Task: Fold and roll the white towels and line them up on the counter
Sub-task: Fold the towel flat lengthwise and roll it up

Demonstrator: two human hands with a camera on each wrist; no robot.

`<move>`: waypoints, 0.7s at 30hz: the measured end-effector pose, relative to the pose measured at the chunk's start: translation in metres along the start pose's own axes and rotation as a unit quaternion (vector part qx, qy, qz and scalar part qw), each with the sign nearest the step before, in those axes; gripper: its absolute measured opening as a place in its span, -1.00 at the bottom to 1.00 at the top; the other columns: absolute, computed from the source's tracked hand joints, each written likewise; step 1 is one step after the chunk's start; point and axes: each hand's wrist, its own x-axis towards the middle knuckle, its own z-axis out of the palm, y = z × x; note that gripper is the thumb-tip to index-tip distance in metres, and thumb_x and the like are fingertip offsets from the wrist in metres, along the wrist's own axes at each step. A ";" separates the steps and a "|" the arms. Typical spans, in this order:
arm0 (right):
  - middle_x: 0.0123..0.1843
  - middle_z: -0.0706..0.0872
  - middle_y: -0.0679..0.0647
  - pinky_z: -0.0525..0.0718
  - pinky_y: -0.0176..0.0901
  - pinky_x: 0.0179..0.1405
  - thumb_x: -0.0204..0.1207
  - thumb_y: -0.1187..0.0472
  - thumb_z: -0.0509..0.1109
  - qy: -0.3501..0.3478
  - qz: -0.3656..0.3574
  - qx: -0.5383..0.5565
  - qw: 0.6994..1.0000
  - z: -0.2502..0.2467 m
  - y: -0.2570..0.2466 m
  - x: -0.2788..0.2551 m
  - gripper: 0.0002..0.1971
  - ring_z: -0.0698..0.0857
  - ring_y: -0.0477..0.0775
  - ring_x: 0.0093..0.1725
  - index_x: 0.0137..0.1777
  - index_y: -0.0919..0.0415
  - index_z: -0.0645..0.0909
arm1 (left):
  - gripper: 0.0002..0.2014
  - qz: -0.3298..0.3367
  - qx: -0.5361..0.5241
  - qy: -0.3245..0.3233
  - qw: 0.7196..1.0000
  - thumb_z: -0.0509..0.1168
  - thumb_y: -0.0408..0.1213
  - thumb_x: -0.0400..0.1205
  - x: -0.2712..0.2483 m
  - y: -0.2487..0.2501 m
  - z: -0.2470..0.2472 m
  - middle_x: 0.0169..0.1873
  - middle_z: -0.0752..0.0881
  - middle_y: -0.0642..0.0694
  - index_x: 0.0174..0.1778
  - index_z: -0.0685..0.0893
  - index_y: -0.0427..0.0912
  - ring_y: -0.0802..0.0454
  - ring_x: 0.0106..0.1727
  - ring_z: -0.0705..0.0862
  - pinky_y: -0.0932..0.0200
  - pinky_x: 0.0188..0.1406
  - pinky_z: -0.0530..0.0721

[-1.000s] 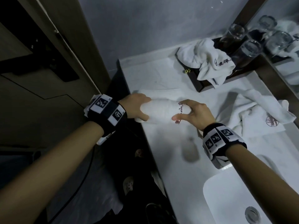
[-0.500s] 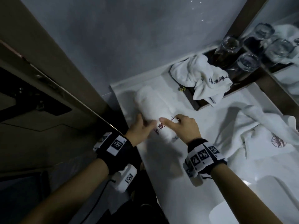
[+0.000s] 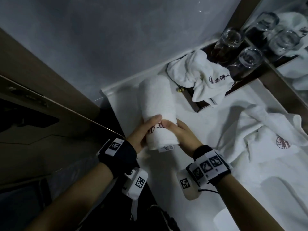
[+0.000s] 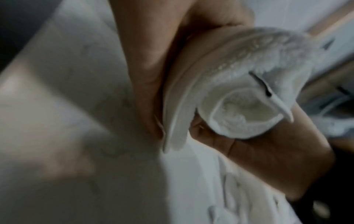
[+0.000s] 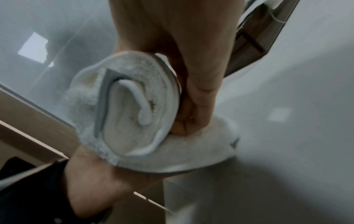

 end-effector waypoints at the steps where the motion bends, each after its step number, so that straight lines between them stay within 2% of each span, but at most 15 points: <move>1: 0.07 0.79 0.16 0.74 -0.02 0.02 0.37 -0.07 0.46 -0.004 -0.008 0.004 1.000 0.002 -0.002 -0.001 -0.59 0.76 0.16 0.07 0.13 0.16 0.64 | -0.36 -0.006 -0.038 -0.017 0.999 0.49 0.06 0.37 0.000 0.001 -0.001 0.17 0.73 -0.28 0.31 0.59 -0.17 -0.18 0.21 0.70 0.03 0.03 0.71; 3: 0.10 0.79 0.16 0.72 0.00 0.10 0.30 -0.19 0.44 0.009 -0.020 -0.016 1.000 0.005 -0.008 -0.002 -0.47 0.76 0.15 0.09 0.15 0.17 0.65 | -0.40 -0.012 -0.069 -0.046 0.996 0.48 0.06 0.37 0.000 0.008 -0.004 0.17 0.73 -0.28 0.27 0.64 -0.18 -0.17 0.22 0.69 0.02 0.07 0.71; 4: 0.07 0.80 0.10 0.73 -0.08 0.07 0.27 -0.26 0.41 0.026 -0.028 -0.043 0.998 0.005 -0.012 -0.002 -0.43 0.77 0.09 0.07 0.13 0.15 0.66 | -0.44 -0.009 -0.063 -0.061 0.996 0.46 0.05 0.39 -0.001 0.013 -0.005 0.15 0.74 -0.26 0.24 0.66 -0.18 -0.16 0.21 0.70 0.03 0.07 0.71; 6: -0.13 0.80 -0.07 0.66 -0.41 -0.18 0.23 -0.40 0.33 0.072 -0.063 -0.139 0.986 0.006 -0.017 -0.001 -0.40 0.76 -0.12 -0.12 0.01 0.09 0.63 | -0.49 -0.006 -0.034 -0.088 0.996 0.42 0.03 0.43 -0.003 0.023 -0.007 0.13 0.75 -0.25 0.22 0.67 -0.20 -0.14 0.18 0.71 0.08 0.04 0.72; 7: -0.28 0.73 -0.14 0.56 -0.52 -0.35 0.22 -0.46 0.28 0.095 -0.080 -0.207 0.970 0.006 -0.020 -0.001 -0.40 0.69 -0.24 -0.28 -0.09 0.08 0.56 | -0.48 -0.006 -0.019 -0.094 0.995 0.43 0.01 0.42 -0.005 0.029 -0.009 0.12 0.75 -0.26 0.23 0.66 -0.22 -0.14 0.17 0.72 0.10 0.02 0.72; 8: -0.40 0.63 -0.17 0.48 -0.52 -0.44 0.20 -0.50 0.25 0.113 -0.091 -0.266 0.953 0.006 -0.022 0.000 -0.40 0.59 -0.29 -0.41 -0.18 0.07 0.45 | -0.45 -0.005 -0.006 -0.098 0.995 0.45 0.01 0.41 -0.006 0.035 -0.011 0.11 0.76 -0.25 0.23 0.64 -0.24 -0.14 0.16 0.72 0.12 0.01 0.71; 9: -0.43 0.57 -0.18 0.47 -0.50 -0.44 0.17 -0.54 0.23 0.123 -0.092 -0.299 0.942 0.006 -0.025 0.003 -0.39 0.53 -0.29 -0.46 -0.21 0.04 0.38 | -0.45 -0.005 0.002 -0.103 0.995 0.46 0.00 0.40 -0.007 0.039 -0.014 0.11 0.76 -0.24 0.23 0.64 -0.24 -0.13 0.16 0.72 0.13 0.01 0.71; 10: -0.37 0.59 -0.18 0.51 -0.52 -0.35 0.13 -0.56 0.23 0.122 -0.077 -0.301 0.943 0.006 -0.029 0.006 -0.37 0.55 -0.31 -0.42 -0.17 0.02 0.38 | -0.48 -0.009 -0.002 -0.119 0.993 0.46 -0.03 0.42 -0.008 0.044 -0.017 0.11 0.76 -0.22 0.24 0.64 -0.22 -0.11 0.16 0.72 0.13 0.02 0.70; 11: -0.23 0.66 -0.15 0.58 -0.51 -0.14 0.12 -0.55 0.24 0.111 -0.051 -0.265 0.957 0.005 -0.034 0.010 -0.32 0.62 -0.35 -0.27 -0.04 0.01 0.41 | -0.52 -0.018 -0.015 -0.143 0.989 0.43 -0.08 0.46 -0.009 0.048 -0.020 0.13 0.75 -0.20 0.27 0.62 -0.20 -0.10 0.19 0.70 0.11 0.05 0.70; 12: -0.03 0.70 -0.10 0.63 -0.33 0.12 0.13 -0.52 0.26 0.092 -0.023 -0.201 0.975 0.005 -0.039 0.016 -0.25 0.67 -0.28 -0.05 0.16 0.02 0.40 | -0.54 -0.032 -0.021 -0.163 0.986 0.40 -0.12 0.49 -0.010 0.052 -0.024 0.15 0.74 -0.18 0.29 0.61 -0.17 -0.10 0.20 0.69 0.10 0.09 0.69; 13: 0.15 0.67 -0.04 0.64 -0.07 0.25 0.15 -0.46 0.30 0.073 0.003 -0.118 0.990 0.005 -0.044 0.022 -0.16 0.68 -0.13 0.12 0.34 0.04 0.32 | -0.57 -0.050 -0.015 -0.176 0.983 0.40 -0.12 0.49 -0.010 0.055 -0.028 0.14 0.75 -0.16 0.28 0.63 -0.13 -0.08 0.19 0.70 0.11 0.08 0.69; 14: 0.29 0.62 0.03 0.63 0.14 0.27 0.19 -0.37 0.35 0.056 0.026 -0.031 0.998 0.007 -0.049 0.028 -0.10 0.66 0.01 0.23 0.47 0.06 0.22 | -0.60 -0.070 -0.003 -0.183 0.981 0.41 -0.10 0.48 -0.010 0.059 -0.032 0.11 0.77 -0.13 0.23 0.67 -0.09 -0.04 0.16 0.73 0.15 0.05 0.71; 16: 0.44 0.52 0.19 0.56 0.37 0.28 0.31 -0.18 0.41 0.020 0.046 0.119 0.992 0.012 -0.056 0.038 -0.12 0.60 0.24 0.33 0.56 0.13 0.15 | -0.67 -0.110 0.001 -0.201 0.973 0.38 -0.10 0.51 -0.011 0.067 -0.041 0.09 0.79 -0.11 0.18 0.71 -0.07 -0.02 0.13 0.75 0.17 0.03 0.72; 18: 0.44 0.52 0.31 0.51 0.44 0.31 0.41 -0.05 0.44 -0.004 0.045 0.176 0.983 0.018 -0.060 0.046 -0.21 0.57 0.35 0.36 0.54 0.24 0.21 | -0.67 -0.124 0.011 -0.195 0.973 0.38 -0.10 0.52 -0.010 0.077 -0.048 0.10 0.78 -0.15 0.18 0.71 -0.10 -0.05 0.14 0.74 0.13 0.05 0.71; 21: 0.35 0.60 0.37 0.59 0.30 0.27 0.40 0.05 0.38 0.008 0.029 0.185 0.982 0.026 -0.060 0.056 -0.34 0.61 0.35 0.31 0.45 0.35 0.36 | -0.67 -0.111 0.041 -0.130 0.984 0.50 -0.03 0.36 -0.001 0.084 -0.053 -0.05 0.83 -0.11 -0.01 0.79 -0.07 -0.01 -0.01 0.79 0.17 -0.09 0.74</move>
